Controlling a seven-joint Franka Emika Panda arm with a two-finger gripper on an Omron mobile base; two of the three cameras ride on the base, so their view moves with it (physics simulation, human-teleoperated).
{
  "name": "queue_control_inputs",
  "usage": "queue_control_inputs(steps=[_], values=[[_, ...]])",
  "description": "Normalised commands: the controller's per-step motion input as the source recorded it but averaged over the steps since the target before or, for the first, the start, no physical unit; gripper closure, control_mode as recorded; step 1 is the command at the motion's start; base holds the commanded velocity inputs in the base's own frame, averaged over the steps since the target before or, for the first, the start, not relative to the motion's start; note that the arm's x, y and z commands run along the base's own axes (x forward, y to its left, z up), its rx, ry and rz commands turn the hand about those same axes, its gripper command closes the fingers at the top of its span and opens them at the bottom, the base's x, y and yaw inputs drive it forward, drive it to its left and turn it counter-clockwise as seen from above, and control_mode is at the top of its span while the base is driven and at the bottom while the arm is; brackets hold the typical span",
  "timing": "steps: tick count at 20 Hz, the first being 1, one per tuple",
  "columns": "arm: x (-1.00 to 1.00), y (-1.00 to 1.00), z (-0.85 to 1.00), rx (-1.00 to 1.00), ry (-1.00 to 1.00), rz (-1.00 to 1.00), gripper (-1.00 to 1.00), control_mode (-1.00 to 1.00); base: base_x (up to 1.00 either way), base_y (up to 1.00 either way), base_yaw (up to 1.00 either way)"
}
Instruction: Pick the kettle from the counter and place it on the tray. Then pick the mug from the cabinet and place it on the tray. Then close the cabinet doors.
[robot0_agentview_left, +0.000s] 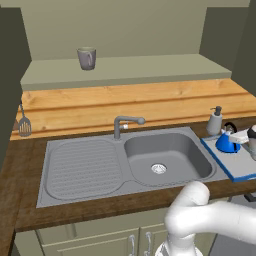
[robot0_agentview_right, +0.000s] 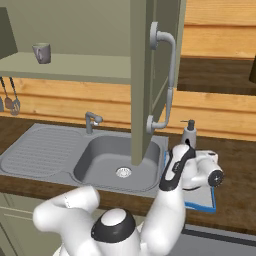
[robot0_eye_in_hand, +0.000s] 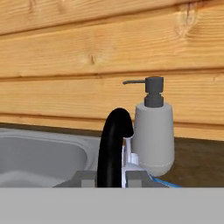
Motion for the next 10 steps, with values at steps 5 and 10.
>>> queue_control_inputs(steps=[5, 10], values=[[0.24, 0.00, -0.21, 0.00, 0.00, 0.06, 1.00, -1.00, 0.00, 0.00, 0.00], [0.07, -0.01, -0.26, 0.00, 0.00, 0.04, 1.00, -1.00, 0.00, 0.00, 0.00]])
